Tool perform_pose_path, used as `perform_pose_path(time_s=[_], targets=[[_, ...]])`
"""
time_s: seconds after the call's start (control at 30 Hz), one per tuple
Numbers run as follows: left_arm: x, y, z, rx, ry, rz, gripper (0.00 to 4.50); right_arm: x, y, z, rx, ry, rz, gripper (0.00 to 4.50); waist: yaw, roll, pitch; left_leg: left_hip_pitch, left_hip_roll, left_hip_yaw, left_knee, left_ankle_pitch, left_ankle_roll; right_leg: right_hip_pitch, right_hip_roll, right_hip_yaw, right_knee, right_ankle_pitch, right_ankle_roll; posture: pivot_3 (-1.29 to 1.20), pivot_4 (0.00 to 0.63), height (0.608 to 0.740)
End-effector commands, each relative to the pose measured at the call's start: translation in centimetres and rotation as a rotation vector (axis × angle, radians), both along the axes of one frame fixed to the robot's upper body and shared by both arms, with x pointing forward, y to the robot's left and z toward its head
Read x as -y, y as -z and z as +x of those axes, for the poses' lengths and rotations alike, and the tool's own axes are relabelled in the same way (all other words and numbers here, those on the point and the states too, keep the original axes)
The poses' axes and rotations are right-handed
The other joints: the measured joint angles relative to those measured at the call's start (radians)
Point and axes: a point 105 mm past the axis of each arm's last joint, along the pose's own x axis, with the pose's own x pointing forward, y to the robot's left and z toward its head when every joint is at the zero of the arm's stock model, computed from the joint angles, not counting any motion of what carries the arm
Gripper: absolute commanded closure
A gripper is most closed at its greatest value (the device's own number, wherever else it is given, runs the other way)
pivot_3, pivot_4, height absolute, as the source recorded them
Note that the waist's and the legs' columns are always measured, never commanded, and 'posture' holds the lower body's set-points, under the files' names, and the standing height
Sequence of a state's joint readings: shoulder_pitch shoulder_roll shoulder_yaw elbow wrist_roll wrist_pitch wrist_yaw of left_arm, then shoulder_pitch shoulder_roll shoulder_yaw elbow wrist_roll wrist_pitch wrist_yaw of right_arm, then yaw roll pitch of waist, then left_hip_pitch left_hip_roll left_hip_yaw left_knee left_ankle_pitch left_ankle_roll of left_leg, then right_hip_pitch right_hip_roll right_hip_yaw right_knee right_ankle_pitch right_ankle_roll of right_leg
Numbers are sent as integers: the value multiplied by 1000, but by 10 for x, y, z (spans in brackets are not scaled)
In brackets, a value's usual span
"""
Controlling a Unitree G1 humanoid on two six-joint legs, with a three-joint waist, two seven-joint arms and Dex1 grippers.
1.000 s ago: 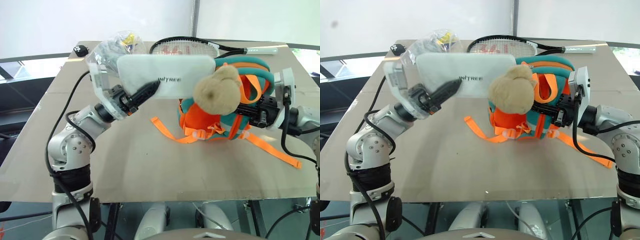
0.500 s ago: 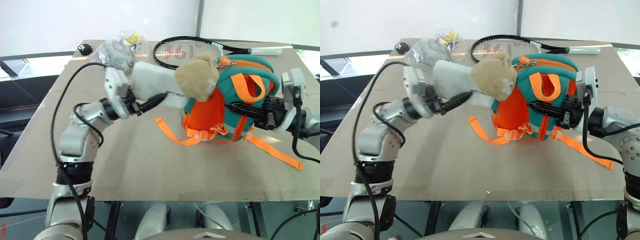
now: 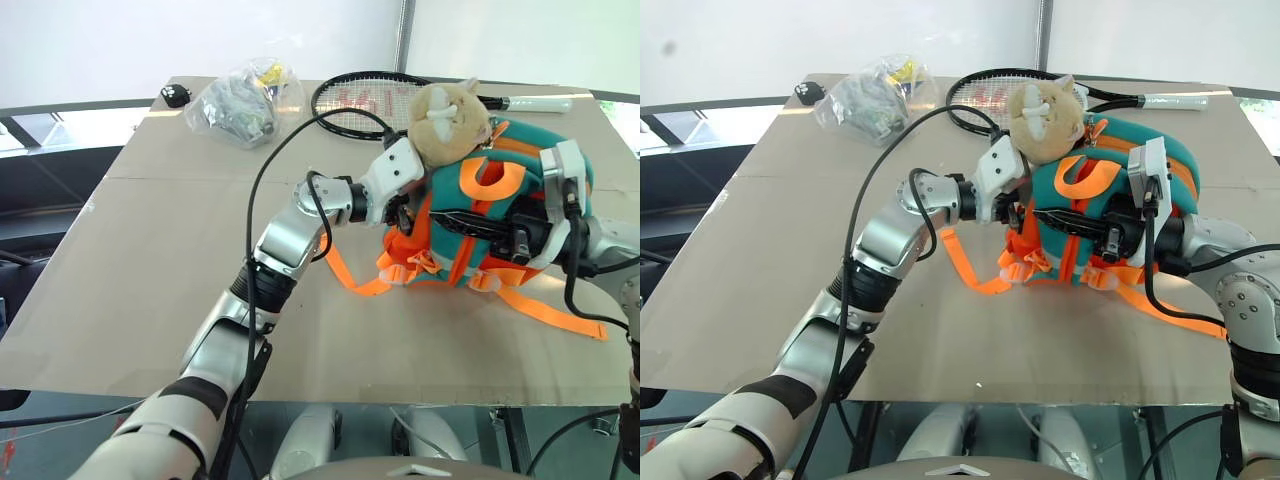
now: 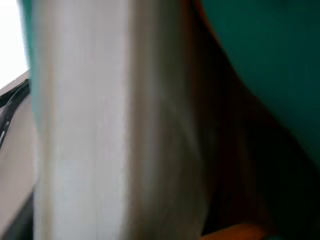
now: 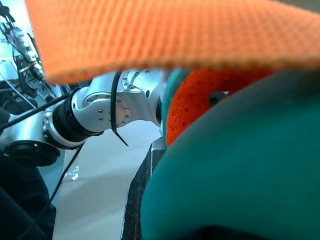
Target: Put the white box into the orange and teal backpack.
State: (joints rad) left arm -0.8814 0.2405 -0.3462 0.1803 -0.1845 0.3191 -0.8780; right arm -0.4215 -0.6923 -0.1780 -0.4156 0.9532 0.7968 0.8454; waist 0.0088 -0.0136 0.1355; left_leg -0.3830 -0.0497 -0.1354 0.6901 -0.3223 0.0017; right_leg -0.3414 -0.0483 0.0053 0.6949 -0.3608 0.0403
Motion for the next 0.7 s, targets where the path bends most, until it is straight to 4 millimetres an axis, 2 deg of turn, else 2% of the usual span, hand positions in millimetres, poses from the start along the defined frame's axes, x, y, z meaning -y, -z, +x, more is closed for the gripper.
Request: perform_pose_path(time_s=[0.03,0.2,0.23,0.33,0.43,0.47,0.5,0.57,0.63,0.7], targets=[[-8,-6,-8,-49,39,-84,85,6,-13,4,85,61,21,4500,-1,0,0,1,0,-3,0,0,0,0,-1,0,0,0,0,0,150,740],[-60,-34,-16,-160,67,-233,85,13,-8,10,74,101,11,4500,-26,1,0,2,0,-6,-2,0,0,-1,-1,0,0,0,0,0,150,740],[-76,-39,-17,-192,54,-271,85,14,-5,12,70,102,4,4500,-27,1,0,2,1,-6,-2,0,0,-1,-1,0,0,0,0,0,150,740],[-118,-44,-23,-269,24,-319,85,16,-1,15,63,105,-9,4500,-36,2,1,2,1,-6,-2,0,0,-1,-1,1,0,0,0,0,150,740],[-142,-45,-28,-360,-2,-346,85,17,0,16,60,97,-12,4500,-41,2,1,3,0,-8,-2,0,0,-1,-2,-1,-1,0,0,0,150,740],[-149,-50,-35,-396,17,-362,85,16,2,15,54,85,-16,4500,-41,2,1,2,0,-9,-2,0,0,-1,-2,-2,-1,0,0,0,150,740],[-152,-53,-41,-421,34,-371,85,16,3,14,50,76,-19,4500,-42,2,1,2,0,-9,-2,0,0,-1,-2,-2,-1,0,0,0,150,740],[-143,-59,-35,-436,-4,-412,85,16,4,9,37,51,-21,4500,-39,2,2,2,-1,-10,-2,0,0,-1,-3,-3,-2,0,0,0,150,740],[-125,-61,-27,-468,-37,-430,85,16,5,4,25,31,-21,4500,-24,2,2,2,-2,-12,-1,0,0,0,-4,-5,-2,0,0,0,150,740],[-103,-64,-27,-518,4,-441,85,15,7,-1,13,17,-23,4500,-21,2,2,2,-2,-11,0,0,0,1,-4,-5,-2,0,0,0,150,740]])
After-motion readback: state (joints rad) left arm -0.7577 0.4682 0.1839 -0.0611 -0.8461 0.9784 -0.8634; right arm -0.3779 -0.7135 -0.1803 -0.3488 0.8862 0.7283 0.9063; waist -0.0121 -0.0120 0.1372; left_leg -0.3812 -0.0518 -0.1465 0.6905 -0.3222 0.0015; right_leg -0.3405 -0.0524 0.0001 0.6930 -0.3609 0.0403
